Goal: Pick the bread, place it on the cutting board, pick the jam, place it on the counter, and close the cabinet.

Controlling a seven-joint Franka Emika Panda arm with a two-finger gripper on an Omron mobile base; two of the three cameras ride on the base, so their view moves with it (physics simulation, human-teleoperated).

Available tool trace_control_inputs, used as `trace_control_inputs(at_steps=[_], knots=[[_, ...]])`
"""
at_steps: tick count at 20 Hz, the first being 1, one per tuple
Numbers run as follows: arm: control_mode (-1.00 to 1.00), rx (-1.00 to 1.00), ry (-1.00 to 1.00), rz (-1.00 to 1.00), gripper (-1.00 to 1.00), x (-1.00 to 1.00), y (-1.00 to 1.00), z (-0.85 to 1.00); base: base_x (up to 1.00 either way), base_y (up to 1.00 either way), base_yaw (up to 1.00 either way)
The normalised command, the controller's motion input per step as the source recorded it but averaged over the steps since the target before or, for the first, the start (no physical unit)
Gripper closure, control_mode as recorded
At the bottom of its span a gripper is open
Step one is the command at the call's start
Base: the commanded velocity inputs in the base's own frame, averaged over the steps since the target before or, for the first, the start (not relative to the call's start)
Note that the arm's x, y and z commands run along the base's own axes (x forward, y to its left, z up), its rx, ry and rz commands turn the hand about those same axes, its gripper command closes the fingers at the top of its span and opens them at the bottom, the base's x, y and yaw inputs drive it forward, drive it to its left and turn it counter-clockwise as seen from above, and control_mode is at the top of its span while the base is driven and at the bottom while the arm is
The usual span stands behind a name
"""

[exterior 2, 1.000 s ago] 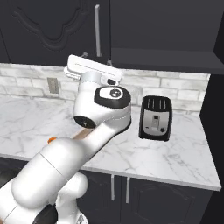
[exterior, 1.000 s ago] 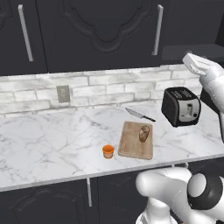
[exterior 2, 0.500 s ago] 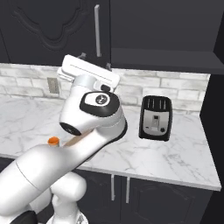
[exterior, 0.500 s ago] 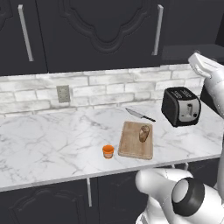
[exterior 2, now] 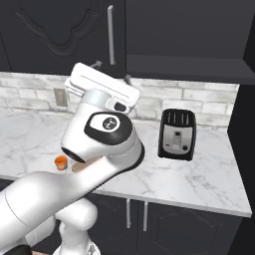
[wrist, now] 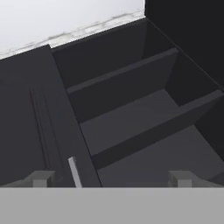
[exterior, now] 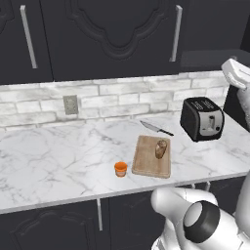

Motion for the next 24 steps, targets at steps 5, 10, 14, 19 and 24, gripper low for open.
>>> trace_control_inputs(at_steps=[5,10,14,19,24], knots=[[-1.0,0.0,0.0,0.0,-1.0,-0.47,-0.31,0.23,0.0,0.0,0.0],[-1.0,0.0,0.03,0.0,-1.0,-0.47,-0.29,0.28,0.0,0.0,0.0],[-1.0,0.0,0.05,0.0,-1.0,-0.53,-0.28,0.3,0.0,0.0,0.0],[-1.0,0.0,0.07,0.0,-1.0,-0.59,-0.28,0.27,0.0,0.0,0.0],[-1.0,0.0,0.07,0.0,-1.0,-0.67,-0.28,0.21,0.0,0.0,0.0]])
